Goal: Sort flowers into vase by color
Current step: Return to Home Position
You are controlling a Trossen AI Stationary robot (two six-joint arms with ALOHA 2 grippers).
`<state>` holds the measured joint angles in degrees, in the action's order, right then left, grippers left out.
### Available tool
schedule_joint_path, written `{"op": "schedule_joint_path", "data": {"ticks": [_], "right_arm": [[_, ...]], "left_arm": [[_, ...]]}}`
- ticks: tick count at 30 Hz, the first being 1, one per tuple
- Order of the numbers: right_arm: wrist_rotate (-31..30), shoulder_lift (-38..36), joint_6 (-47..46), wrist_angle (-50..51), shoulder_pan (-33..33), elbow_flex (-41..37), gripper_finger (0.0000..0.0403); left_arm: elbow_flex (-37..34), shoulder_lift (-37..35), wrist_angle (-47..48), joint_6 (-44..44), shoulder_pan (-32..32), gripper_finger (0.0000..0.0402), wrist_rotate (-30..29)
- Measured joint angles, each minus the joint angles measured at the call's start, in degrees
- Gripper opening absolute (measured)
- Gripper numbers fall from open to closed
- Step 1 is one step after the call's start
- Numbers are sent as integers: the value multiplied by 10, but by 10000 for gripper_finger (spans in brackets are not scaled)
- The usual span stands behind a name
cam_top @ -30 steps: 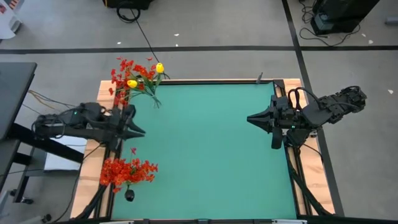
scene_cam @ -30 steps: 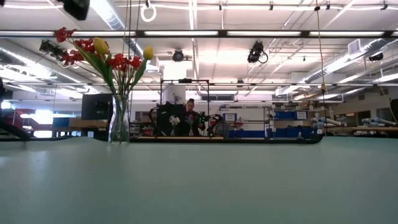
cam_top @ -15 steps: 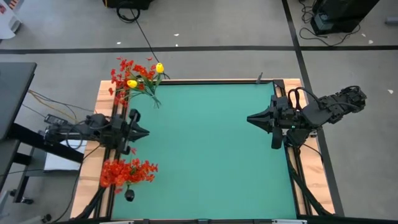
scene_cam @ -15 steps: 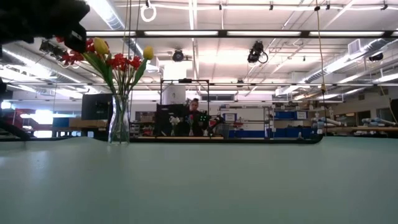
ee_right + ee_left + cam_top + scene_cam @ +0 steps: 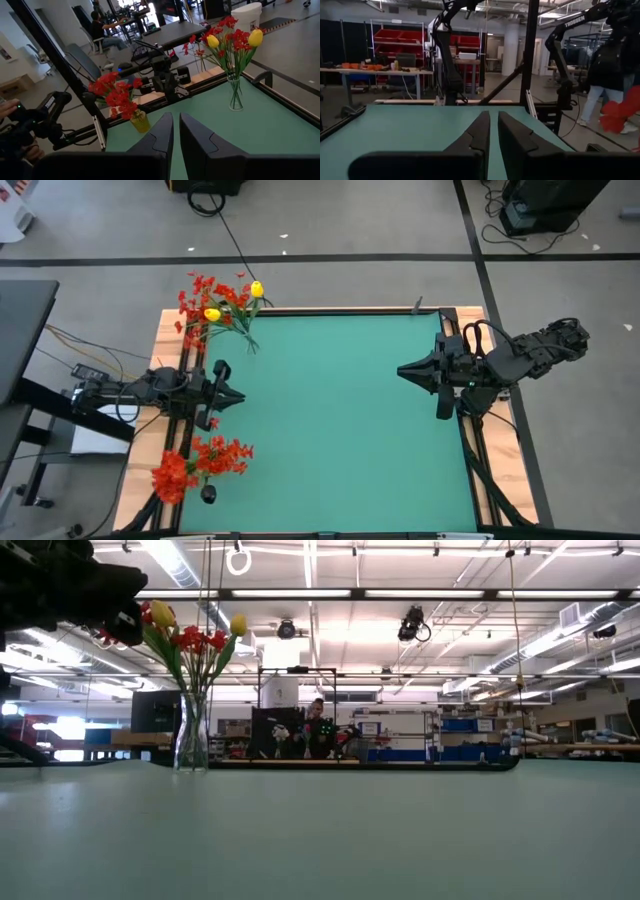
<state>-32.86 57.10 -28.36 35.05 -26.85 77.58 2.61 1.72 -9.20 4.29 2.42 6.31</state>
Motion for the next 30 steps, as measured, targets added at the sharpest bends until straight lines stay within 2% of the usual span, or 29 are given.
{"op": "schedule_joint_path", "data": {"ticks": [18, 25, 30], "right_arm": [[0, 0, 0, 0, 0, 0, 42], [0, 0, 0, 0, 0, 0, 42], [0, 0, 0, -2, 0, 0, 42]], "left_arm": [[0, 0, 75, -6, 0, 40, 0], [-21, 1, 58, -5, 0, 40, 0], [-21, 0, 51, -38, -4, 40, 0]]}}
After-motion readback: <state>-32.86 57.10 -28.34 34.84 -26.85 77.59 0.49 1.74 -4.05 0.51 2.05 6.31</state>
